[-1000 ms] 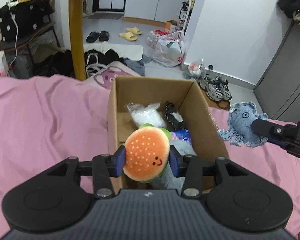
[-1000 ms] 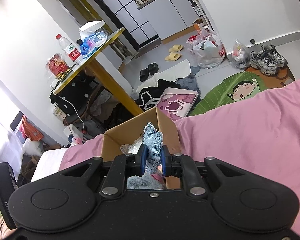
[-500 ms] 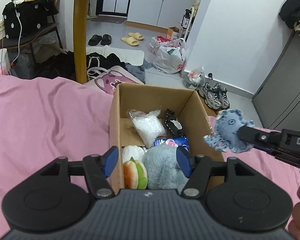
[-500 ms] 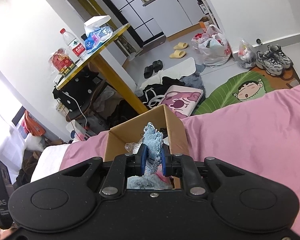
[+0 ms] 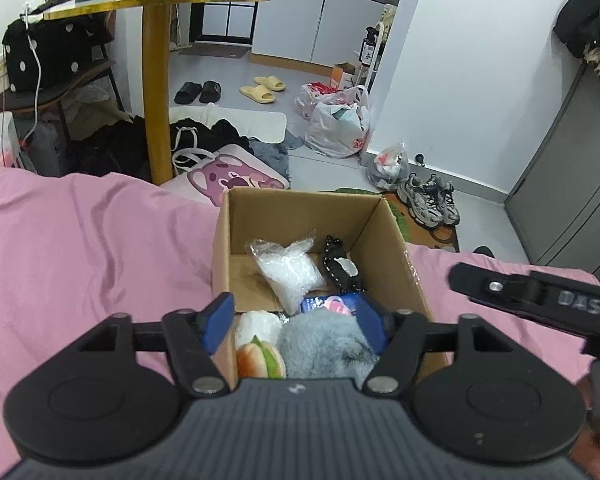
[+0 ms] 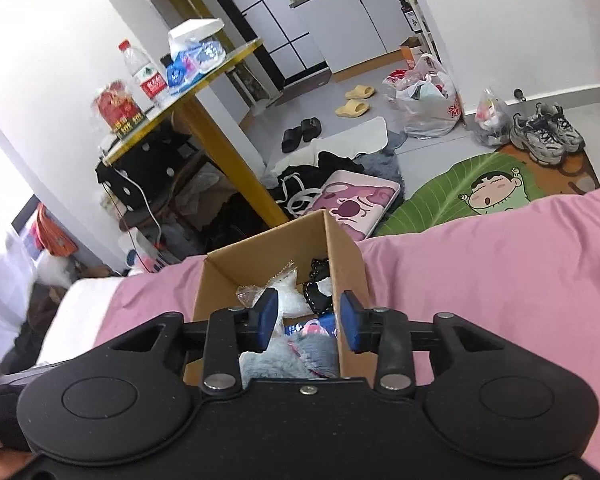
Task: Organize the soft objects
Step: 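Lower the denim plush into the box and open the right tool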
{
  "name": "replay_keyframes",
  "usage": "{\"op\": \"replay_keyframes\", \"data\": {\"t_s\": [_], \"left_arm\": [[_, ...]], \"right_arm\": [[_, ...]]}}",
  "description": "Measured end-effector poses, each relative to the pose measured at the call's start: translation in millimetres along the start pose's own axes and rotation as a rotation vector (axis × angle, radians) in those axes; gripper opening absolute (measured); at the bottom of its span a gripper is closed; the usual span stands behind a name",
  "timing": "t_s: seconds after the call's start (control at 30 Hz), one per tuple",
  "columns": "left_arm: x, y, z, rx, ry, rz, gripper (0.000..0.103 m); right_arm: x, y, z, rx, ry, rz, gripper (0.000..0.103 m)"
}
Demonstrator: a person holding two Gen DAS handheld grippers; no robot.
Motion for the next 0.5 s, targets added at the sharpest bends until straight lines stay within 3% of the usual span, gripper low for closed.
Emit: {"op": "replay_keyframes", "data": {"t_s": [0.2,0.5], "left_arm": [[0,0,2,0.023,0.037,-0.010,0.074],[34,-15,-1,-0.010,0.004,-0.026,0.080]], "right_arm": [[20,-15,0,-0.037,-0.005,0.013,0.036],[55,-22,-6,-0.005,-0.015,0.027,0.049]]}}
Point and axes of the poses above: each gripper's, at about its wrist camera, not at the fingertips, and x roughly against the way its jaws point, y to its left, z to its underside, the point moved 6 cm from there along -x, roughly the way its jaws point
